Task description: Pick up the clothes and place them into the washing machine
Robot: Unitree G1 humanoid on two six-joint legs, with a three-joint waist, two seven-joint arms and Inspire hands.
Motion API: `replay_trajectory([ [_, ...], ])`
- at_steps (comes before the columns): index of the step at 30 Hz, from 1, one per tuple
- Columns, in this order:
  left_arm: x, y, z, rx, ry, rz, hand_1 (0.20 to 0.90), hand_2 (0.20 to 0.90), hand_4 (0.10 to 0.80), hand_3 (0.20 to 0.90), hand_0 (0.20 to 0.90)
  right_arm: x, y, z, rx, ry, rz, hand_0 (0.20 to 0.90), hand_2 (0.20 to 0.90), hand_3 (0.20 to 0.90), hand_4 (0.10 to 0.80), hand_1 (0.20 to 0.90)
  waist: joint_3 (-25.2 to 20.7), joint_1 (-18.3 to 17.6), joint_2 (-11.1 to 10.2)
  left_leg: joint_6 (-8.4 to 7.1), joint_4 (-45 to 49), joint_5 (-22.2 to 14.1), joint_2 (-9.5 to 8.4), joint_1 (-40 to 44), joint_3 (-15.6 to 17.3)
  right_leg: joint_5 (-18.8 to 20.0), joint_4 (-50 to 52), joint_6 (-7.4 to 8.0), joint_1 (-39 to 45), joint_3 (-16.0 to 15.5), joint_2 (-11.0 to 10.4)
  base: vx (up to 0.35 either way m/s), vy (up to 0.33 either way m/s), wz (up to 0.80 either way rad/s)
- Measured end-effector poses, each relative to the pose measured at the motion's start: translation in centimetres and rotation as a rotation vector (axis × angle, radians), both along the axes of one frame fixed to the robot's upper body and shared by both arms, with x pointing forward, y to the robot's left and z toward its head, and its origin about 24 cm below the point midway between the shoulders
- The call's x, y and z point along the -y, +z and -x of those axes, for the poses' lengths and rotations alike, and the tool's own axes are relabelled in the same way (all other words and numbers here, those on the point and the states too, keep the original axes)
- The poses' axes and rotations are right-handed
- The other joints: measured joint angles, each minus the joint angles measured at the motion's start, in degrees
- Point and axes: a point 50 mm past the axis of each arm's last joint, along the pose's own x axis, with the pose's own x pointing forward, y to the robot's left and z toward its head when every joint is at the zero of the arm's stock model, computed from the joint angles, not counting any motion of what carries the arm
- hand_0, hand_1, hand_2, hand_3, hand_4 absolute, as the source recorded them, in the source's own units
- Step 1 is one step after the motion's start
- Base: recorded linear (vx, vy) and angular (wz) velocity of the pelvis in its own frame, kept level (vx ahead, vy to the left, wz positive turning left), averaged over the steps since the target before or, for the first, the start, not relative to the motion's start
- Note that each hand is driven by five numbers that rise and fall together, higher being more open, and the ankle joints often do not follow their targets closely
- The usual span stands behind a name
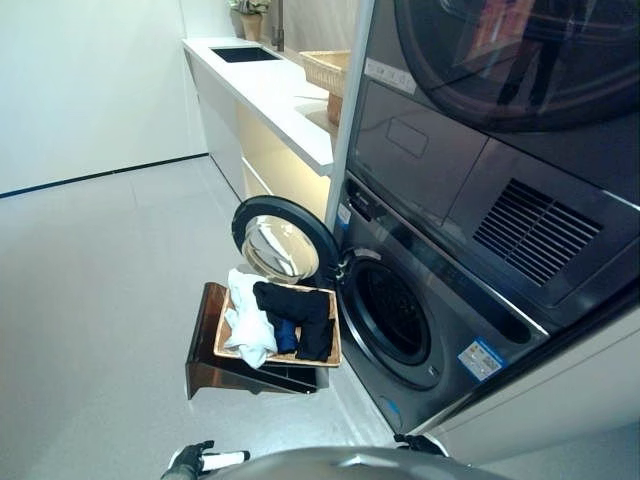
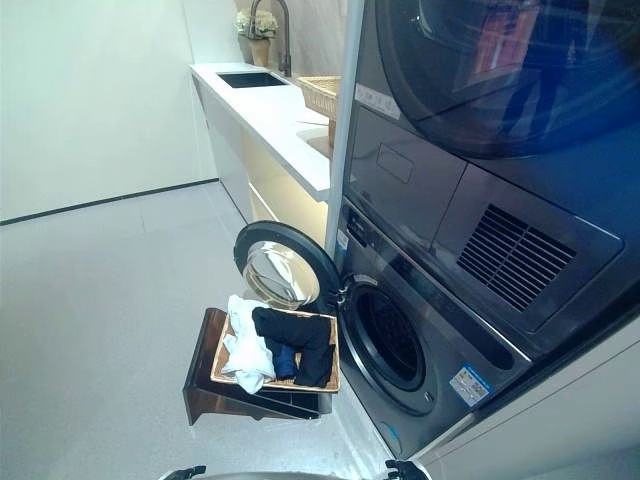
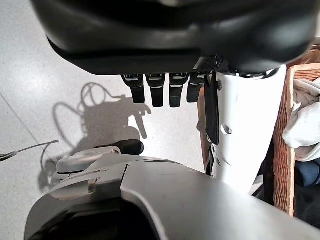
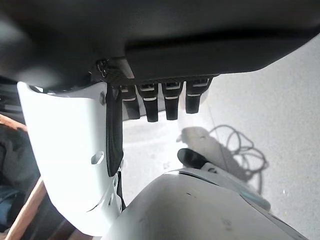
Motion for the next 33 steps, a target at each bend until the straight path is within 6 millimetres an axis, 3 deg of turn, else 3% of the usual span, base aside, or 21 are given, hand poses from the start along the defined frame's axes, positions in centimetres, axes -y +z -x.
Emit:
replay_trajectory([
  [33,0.06,-0.02,0.02,-0.002,0.0,0.018,0.9,0.9,0.8,0.9,0.9,0.0,0.04,-0.27,0.006,0.013,0.003,0.9,0.9,0.9,0.8,0.9,0.0,-0.1,0.3,0.17,0.0,-0.1,0.05,-0.3,0.8,0.2,0.2,-0.28,-0.8,0.7,0.1,0.002,-0.001,-0.01],
])
